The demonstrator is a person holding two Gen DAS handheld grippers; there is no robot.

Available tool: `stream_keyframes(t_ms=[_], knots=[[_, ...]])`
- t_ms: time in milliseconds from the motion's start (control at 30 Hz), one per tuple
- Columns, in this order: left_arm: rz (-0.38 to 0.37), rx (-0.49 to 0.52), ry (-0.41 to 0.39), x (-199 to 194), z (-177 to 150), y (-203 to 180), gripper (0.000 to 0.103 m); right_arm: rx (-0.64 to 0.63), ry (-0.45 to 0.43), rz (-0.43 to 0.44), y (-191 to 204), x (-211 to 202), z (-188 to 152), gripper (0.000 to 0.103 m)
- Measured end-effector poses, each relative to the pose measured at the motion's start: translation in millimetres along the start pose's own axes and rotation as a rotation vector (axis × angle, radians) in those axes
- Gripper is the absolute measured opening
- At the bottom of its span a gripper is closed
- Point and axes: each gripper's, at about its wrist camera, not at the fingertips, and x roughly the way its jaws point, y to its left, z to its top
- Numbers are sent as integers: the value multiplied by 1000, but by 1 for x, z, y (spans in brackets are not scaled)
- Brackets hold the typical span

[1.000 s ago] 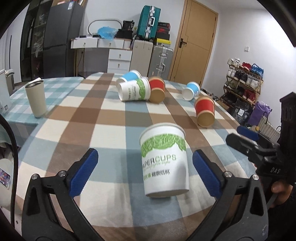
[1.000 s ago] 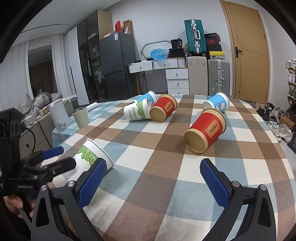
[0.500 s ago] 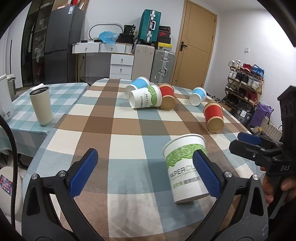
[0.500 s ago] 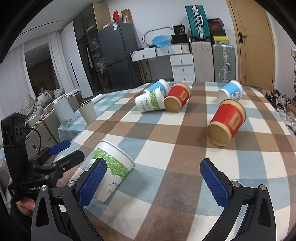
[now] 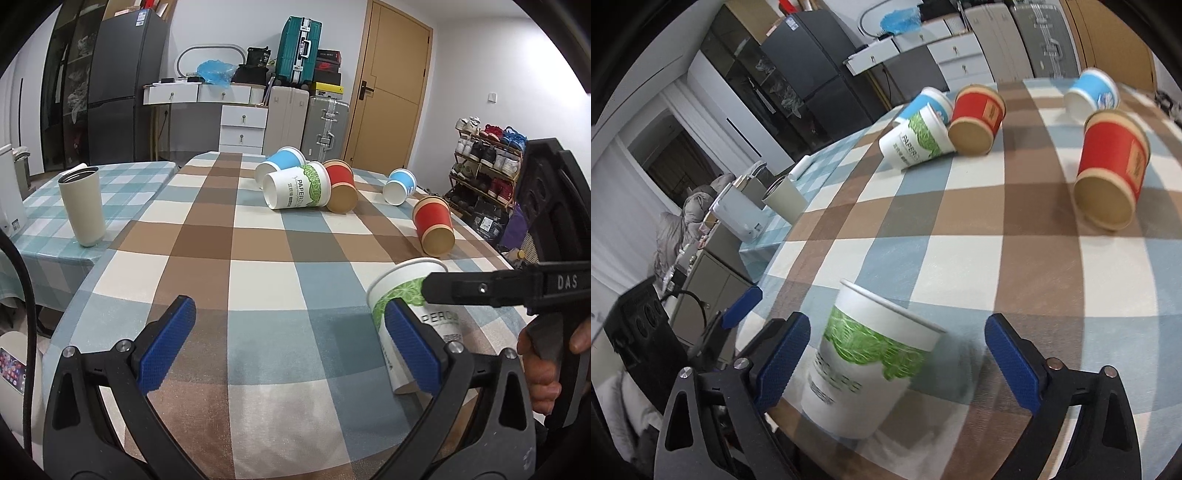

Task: Flip cup upright
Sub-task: 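Lower the upright white cup onto the tablecloth with the left gripper, then grasp the upright white cup with the right gripper and lift it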

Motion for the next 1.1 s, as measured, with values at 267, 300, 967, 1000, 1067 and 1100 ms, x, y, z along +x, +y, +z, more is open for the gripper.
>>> stream_keyframes(t_ms=[267,300,967,1000,1067,1100], knots=[[-2,0,1,1,-2,1,102,59,79,41,-2,15,5,88],[-4,0,0,1,-2,1,102,64,89,45,-2,16,5,87],[-6,4,1,1,-5,-1,102,-59,-33,-23,5,-8,5,76],[-7,4,1,1,-5,-1,102,-86,-58,-47,7,-11,4,76],[-9,5,0,1,-6,-2,102,-138,-100,-96,10,-13,4,76],[-10,8,0,2,-5,-5,102,-166,-120,-124,13,-14,3,76]])
